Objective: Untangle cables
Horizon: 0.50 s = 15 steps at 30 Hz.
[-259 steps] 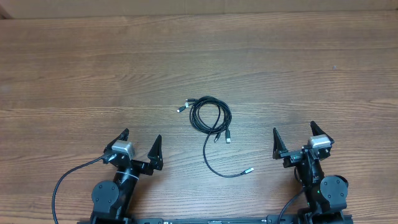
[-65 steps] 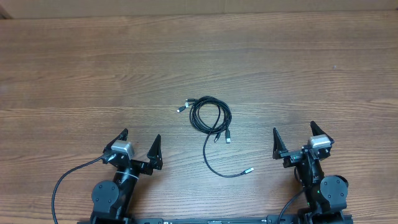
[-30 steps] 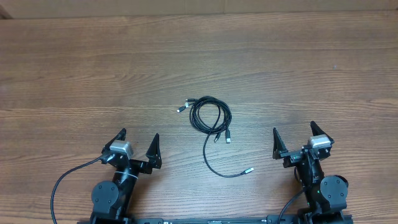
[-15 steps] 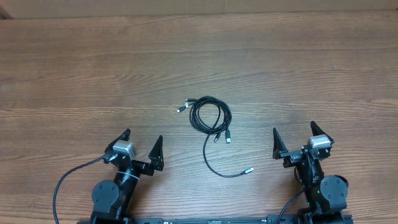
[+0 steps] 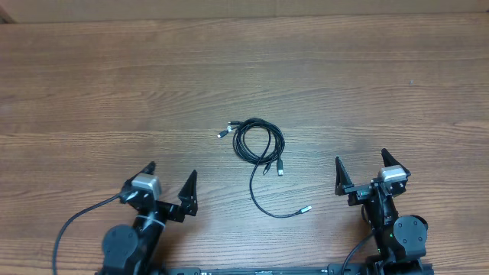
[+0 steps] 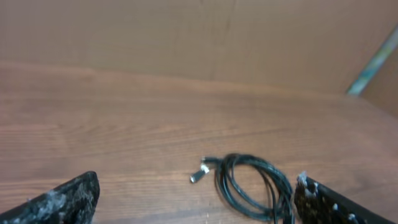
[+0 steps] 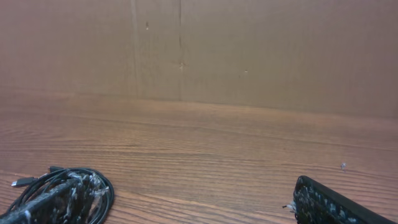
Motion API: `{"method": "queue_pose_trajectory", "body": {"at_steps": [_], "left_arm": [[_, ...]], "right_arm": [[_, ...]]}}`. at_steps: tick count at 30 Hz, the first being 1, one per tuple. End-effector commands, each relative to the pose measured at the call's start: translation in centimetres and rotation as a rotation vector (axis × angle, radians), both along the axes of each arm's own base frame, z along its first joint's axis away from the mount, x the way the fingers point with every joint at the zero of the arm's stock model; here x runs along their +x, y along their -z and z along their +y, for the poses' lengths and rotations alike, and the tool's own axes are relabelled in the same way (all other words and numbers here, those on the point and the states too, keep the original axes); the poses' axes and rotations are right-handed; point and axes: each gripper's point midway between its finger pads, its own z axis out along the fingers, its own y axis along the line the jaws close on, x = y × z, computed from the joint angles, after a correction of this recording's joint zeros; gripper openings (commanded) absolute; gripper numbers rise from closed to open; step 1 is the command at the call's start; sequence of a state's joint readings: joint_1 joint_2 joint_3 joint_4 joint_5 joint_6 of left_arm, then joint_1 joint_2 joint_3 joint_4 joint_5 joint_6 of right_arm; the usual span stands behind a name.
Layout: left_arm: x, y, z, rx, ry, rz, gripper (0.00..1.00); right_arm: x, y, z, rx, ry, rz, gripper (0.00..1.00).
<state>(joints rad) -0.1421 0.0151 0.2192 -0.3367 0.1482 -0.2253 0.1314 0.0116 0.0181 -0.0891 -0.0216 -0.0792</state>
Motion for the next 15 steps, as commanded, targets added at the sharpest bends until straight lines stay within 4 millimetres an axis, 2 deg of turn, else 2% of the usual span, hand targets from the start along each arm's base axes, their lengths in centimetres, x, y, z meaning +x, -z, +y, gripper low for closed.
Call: {"method": "queue_pose_trajectory", "body": {"at_steps": [1, 5, 8, 15], "left_arm": [[-1.1, -4.1, 1.2, 0.022, -0.054, -0.076, 1.0], [-2.2, -6.5, 1.3, 0.023, -0.054, -0.067, 1.0], [-2.4, -7.4, 1.4, 0.029, -0.055, -0.034, 1.0], [-1.5, -6.9, 1.0, 0.021, -0.046, 0.042, 1.0]], "right_arm": [[0.0, 0.2, -0.1, 0.0, 0.004, -0.004, 1.0], [0.0, 0.2, -0.1, 0.0, 0.004, -0.004, 1.0], [0.0, 0.2, -0.1, 0.0, 0.004, -0.004, 1.0], [0.0, 0.2, -0.1, 0.0, 0.004, -0.004, 1.0]]}}
